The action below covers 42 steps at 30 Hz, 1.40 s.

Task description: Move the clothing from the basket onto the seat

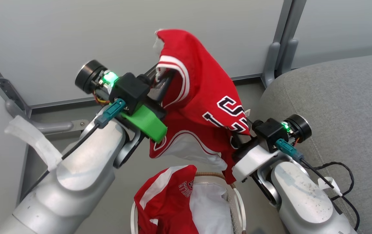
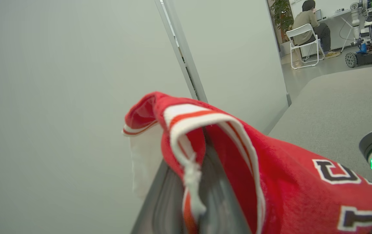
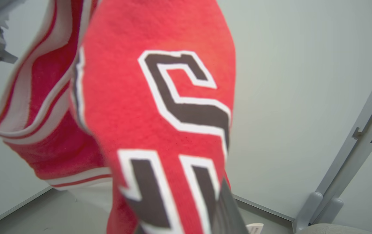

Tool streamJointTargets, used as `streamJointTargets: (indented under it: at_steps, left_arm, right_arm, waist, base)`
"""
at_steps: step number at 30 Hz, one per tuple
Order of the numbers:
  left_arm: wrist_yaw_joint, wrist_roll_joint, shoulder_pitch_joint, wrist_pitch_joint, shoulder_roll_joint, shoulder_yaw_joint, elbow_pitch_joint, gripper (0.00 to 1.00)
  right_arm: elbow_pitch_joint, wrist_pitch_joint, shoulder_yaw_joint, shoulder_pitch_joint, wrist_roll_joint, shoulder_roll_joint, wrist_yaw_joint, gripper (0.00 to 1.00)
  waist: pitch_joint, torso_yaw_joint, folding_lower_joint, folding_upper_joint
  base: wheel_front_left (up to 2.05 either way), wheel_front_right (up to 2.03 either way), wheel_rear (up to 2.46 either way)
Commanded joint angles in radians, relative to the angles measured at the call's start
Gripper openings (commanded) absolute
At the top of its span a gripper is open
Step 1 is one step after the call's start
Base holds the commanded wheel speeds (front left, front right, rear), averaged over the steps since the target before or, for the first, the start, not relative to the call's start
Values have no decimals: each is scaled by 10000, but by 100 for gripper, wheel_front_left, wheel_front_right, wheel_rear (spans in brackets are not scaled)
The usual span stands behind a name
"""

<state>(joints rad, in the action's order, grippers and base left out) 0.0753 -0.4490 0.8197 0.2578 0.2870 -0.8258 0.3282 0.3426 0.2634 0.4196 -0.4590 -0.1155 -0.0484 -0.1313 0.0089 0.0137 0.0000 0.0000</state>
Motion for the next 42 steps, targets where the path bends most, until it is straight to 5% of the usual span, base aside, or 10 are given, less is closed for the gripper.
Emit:
streamJointTargets:
  at_steps: [1,12,25,42]
  left_arm:
    - [-79,-229,-449,73,28,142,111,100]
    - [-68,-527,-3049,79,-200,1472,642,100]
    - [382,195,-5588,81,-1281,3175,599,100]
    - [566,877,-6317,81,-1847,3311,271,100]
  right_arm:
    - [-102,21,-120,140,-53,-37,10,0]
    - [-248,21,-1004,431,94,-37,10,0]
    - [-352,21,-2051,852,440,-38,10,0]
    - [-600,21,-3228,1382,857,-37,10,0]
  waist:
    - [22,-26,0,0]
    - [181,-138,0,0]
    - [279,-270,0,0]
    - [278,-466,0,0]
  base:
    - [0,0,0]
    - [0,0,0]
    - [0,0,0]
    - [0,0,0]
